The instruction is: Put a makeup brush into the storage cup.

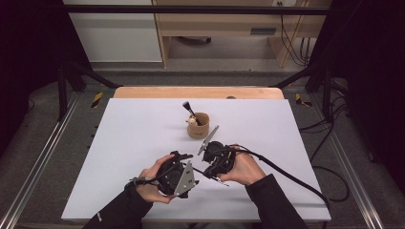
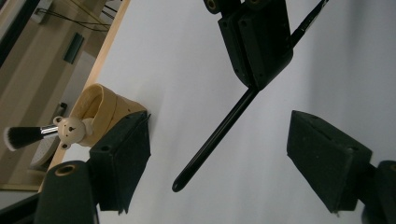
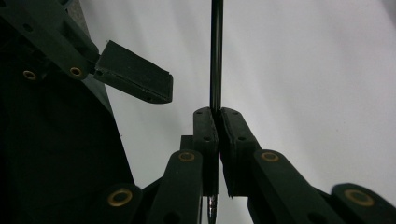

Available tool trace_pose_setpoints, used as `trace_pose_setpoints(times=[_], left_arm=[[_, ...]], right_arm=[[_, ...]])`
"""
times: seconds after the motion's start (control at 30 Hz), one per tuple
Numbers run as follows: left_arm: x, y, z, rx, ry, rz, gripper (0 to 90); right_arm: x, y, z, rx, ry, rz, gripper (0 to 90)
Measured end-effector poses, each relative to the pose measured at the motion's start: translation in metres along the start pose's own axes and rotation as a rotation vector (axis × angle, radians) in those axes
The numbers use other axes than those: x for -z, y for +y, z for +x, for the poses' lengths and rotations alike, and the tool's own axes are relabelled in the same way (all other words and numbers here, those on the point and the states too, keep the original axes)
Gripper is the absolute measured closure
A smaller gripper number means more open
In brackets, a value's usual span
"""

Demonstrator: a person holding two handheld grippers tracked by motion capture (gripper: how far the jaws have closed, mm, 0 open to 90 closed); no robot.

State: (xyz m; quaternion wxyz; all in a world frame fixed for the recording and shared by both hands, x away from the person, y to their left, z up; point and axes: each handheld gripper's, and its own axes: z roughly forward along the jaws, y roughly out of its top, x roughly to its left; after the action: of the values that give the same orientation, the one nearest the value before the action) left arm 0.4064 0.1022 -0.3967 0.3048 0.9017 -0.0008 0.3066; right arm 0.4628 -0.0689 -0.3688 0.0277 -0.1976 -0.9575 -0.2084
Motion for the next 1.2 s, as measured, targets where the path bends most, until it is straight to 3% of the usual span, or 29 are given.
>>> trace_pose_setpoints(times=[0.07, 0.13, 0.17, 0.47, 0.8, 1.03, 1.2], left_arm=[[-0.001, 0.001, -0.001, 0.004, -0.002, -0.010, 22.5], [0.000, 0.002, -0.001, -0.021, -0.003, 0.007, 23.5], [-0.001, 0.002, -0.002, -0.006, -0.005, -0.006, 23.8], [-0.002, 0.007, -0.004, -0.072, -0.016, 0.018, 29.2], [-0.005, 0.010, -0.005, -0.087, -0.023, 0.027, 34.3], [-0.007, 0.011, -0.007, -0.111, -0.008, 0.041, 38.5], [-0.009, 0.012, -0.009, -0.154, 0.010, 0.052, 43.0]], right_arm=[[0.000, 0.000, 0.000, 0.002, 0.002, 0.000, 85.7], [0.000, 0.000, 0.000, 0.002, 0.004, 0.001, 85.7], [0.000, 0.000, 0.000, 0.004, 0.005, 0.005, 85.7], [-0.001, 0.001, 0.001, -0.001, 0.011, 0.009, 85.7], [-0.001, 0.002, 0.001, 0.008, 0.013, 0.011, 85.7], [0.000, 0.003, 0.003, 0.007, 0.014, 0.011, 85.7], [-0.001, 0.004, 0.003, 0.013, 0.015, 0.014, 85.7]])
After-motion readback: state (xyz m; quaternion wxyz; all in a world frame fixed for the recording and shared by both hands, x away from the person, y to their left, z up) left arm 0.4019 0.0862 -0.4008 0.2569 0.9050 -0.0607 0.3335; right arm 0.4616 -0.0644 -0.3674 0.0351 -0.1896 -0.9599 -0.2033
